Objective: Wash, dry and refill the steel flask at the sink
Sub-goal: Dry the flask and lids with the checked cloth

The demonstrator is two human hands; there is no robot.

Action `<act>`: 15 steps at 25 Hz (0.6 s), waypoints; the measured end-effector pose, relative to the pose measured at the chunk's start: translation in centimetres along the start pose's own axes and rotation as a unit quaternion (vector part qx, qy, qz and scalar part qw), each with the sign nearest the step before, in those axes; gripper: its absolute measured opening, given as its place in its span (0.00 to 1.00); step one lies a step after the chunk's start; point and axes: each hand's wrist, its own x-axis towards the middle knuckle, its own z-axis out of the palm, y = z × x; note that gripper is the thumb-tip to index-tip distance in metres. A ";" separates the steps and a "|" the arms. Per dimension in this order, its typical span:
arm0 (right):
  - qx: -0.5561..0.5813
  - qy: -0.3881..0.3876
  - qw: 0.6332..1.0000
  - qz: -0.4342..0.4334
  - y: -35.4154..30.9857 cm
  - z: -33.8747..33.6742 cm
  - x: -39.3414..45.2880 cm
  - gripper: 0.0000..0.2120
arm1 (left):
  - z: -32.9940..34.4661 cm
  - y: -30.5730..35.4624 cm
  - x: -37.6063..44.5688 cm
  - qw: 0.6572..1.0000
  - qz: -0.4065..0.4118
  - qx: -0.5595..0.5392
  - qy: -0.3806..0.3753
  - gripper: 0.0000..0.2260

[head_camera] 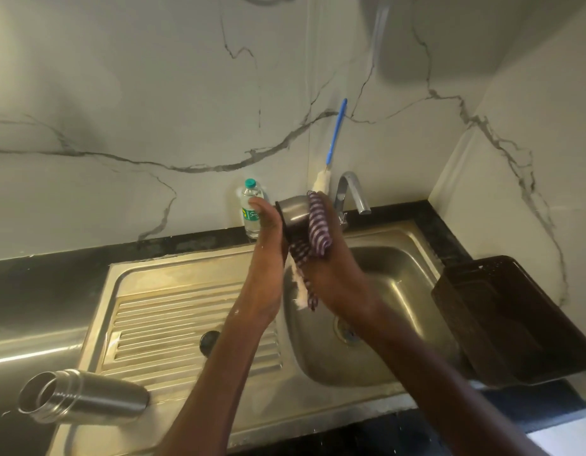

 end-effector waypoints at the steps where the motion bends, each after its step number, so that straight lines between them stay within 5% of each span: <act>1: -0.142 0.004 0.989 -0.050 0.6 0.7 -0.2 0.44 | 0.2 0.1 0.1 1.000 0.001 0.024 0.006 0.59; 4: -0.465 0.060 0.870 -0.151 1.4 1.5 -0.2 0.46 | 0.8 0.1 0.1 0.999 -0.019 0.041 0.016 0.37; 6: -0.421 0.069 0.895 -0.130 -0.1 0.3 0.2 0.37 | 0.8 -0.6 -0.1 0.998 -0.004 0.065 0.009 0.32; 8: -0.293 0.004 0.956 -0.031 -2.0 -2.5 2.1 0.22 | 0.8 -1.5 -0.3 0.993 0.025 0.114 -0.018 0.39; 10: -0.242 -0.089 0.965 0.045 -3.5 -4.6 3.9 0.19 | 0.8 -2.4 -0.4 0.991 0.046 0.118 -0.038 0.45; 12: -0.344 -0.085 0.935 -0.023 -2.8 -4.2 3.5 0.27 | 0.7 -1.9 -0.3 0.997 0.039 0.061 -0.026 0.48; 15: -0.523 -0.013 0.832 -0.185 0.7 -0.4 0.0 0.40 | -0.5 -0.3 0.6 0.991 0.001 -0.130 -0.003 0.51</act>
